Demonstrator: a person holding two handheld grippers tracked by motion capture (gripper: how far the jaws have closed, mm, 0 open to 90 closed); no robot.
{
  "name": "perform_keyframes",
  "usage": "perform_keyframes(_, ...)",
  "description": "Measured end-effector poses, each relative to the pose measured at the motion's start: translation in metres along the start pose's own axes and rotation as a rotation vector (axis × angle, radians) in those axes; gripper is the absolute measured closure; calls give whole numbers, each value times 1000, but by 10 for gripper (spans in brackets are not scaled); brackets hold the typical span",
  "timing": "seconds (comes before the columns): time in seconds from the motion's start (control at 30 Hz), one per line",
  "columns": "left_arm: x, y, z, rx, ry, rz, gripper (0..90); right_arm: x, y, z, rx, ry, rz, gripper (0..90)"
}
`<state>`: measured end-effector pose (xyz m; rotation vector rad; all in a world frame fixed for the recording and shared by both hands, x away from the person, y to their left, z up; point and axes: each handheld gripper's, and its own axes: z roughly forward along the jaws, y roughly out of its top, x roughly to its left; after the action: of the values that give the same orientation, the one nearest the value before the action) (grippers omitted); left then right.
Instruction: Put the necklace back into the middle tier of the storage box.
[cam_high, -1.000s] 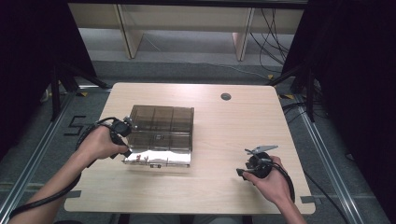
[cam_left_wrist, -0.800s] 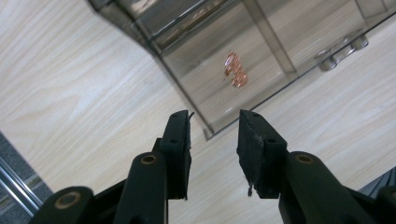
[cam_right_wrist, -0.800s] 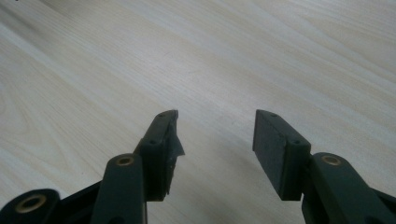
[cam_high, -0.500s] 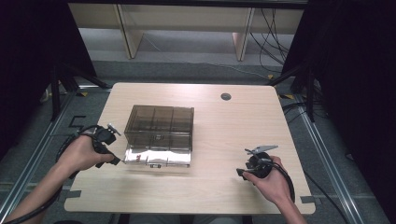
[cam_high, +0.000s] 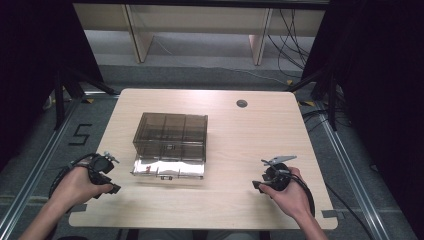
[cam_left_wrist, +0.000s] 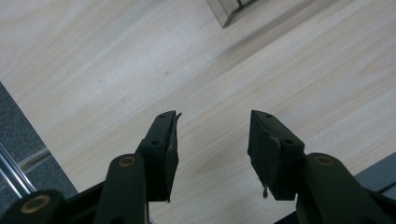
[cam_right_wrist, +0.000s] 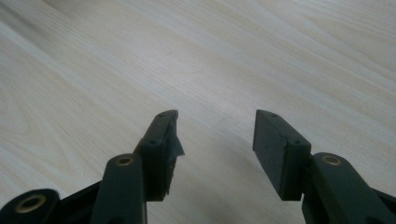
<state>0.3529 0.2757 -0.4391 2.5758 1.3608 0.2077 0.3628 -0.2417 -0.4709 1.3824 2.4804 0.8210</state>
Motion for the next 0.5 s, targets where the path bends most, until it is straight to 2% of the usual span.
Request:
perform_keyframes(0.07, -1, -6, 4, -4, -4, -11, 518, 0, 0, 0, 0, 0, 6, 503)
perform_keyframes(0.13, -5, -14, 8, -12, 1, -61, 513, 1, 0, -1, -2, -4, 19, 502)
perform_keyframes(0.17, -3, -16, 9, 1, 11, -32, 509, 1, 0, 0, -2, -5, 19, 502)
perform_keyframes(0.2, -4, -20, 13, -17, 10, -48, 504, 1, 0, 0, -3, -5, 20, 503)
perform_keyframes(0.23, -4, -22, 13, -2, 17, -41, 497, 0, 0, 0, 0, -1, 7, 502)
perform_keyframes(0.3, -5, -25, 17, -1, 5, -34, 496, 0, 0, 0, -1, -1, 5, 502)
perform_keyframes(0.4, -10, -28, 22, -20, -10, -44, 495, 1, 0, 2, -14, -4, 8, 503)
perform_keyframes(0.43, -10, -28, 22, -6, -7, -27, 493, 1, 0, 2, -16, 2, 6, 502)
perform_keyframes(0.5, -14, -28, 25, -3, -20, -47, 492, 0, 0, 0, -5, 1, -12, 502)
